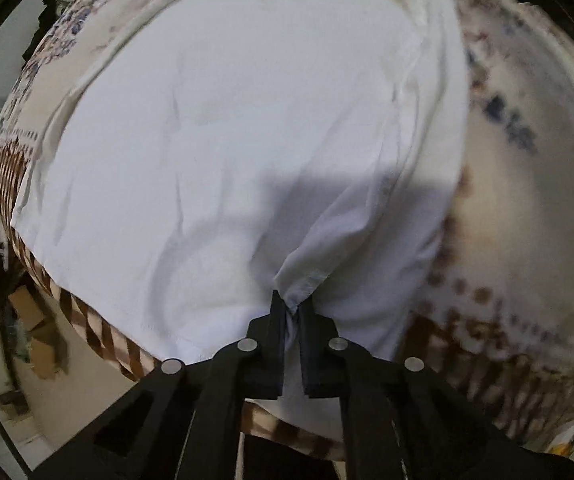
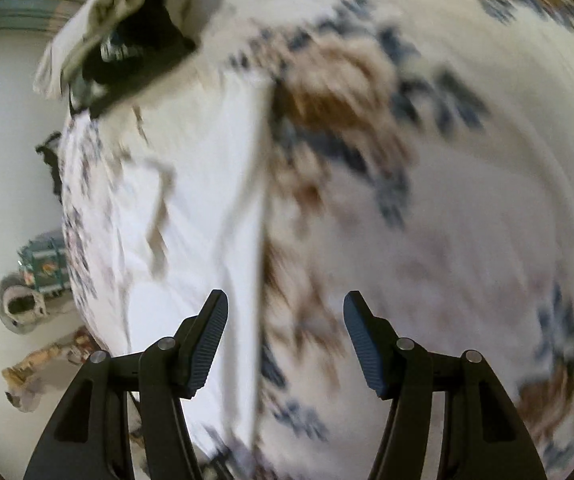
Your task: Fold small clothes
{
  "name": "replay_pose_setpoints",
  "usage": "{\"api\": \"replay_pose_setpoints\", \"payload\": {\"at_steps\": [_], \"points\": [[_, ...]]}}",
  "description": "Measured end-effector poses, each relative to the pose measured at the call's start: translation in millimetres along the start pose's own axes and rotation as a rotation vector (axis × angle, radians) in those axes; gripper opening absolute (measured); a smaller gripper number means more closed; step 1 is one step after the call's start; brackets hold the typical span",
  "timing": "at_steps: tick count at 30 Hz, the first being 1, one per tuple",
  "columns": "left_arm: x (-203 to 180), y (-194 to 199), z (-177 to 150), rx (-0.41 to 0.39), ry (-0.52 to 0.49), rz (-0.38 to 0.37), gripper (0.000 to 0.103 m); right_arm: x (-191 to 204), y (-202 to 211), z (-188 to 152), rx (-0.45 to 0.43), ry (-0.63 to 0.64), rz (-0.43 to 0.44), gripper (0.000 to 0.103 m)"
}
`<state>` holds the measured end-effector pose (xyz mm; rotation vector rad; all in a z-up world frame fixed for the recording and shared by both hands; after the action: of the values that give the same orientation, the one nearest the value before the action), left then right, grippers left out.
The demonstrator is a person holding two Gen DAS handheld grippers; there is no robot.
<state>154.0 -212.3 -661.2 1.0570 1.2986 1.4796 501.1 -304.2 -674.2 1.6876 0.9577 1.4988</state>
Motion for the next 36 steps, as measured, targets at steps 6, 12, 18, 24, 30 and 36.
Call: {"api": "replay_pose_setpoints", "payload": {"at_steps": [6,12,18,24,30,36], "points": [[15.7,47.2,0.0,-0.056,0.052,-0.062,0.003,12.0,-39.1,75.2,-0.010,-0.074,0.004,0.062],[16.4,86.8,14.5,-0.104,0.077,-0.099,0.003,16.1,-84.3,100.2,0.045,-0.185,0.076,0.046],[54.9,106.3,29.3,-0.139,0.150,-0.147,0.003,58.1,-74.4,100.1,-0.023,-0.104,0.018,0.004],[133.1,111.1,49.6,-0.158,0.266,-0.184,0.003,138.2,-55.2,104.3,-0.051,-0.003,-0.078,0.004],[218.9,89.4,77.7,-0.150,0.358,-0.204,0.003,225.7,-87.5,116.9,-0.076,0.022,-0.168,0.004],[275.0,43.7,90.9,-0.096,0.414,-0.228,0.003,278.4,-160.0,128.2,-0.066,0.037,-0.309,0.004]]}}
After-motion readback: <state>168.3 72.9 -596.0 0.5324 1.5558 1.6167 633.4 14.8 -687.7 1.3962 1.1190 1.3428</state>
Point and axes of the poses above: each gripper's, at about its wrist camera, not at the fingertips, and y roughly against the way its jaws point, x to its left, z to its top, the point moved 9 cm from there along -y, roughly the way its jaws point
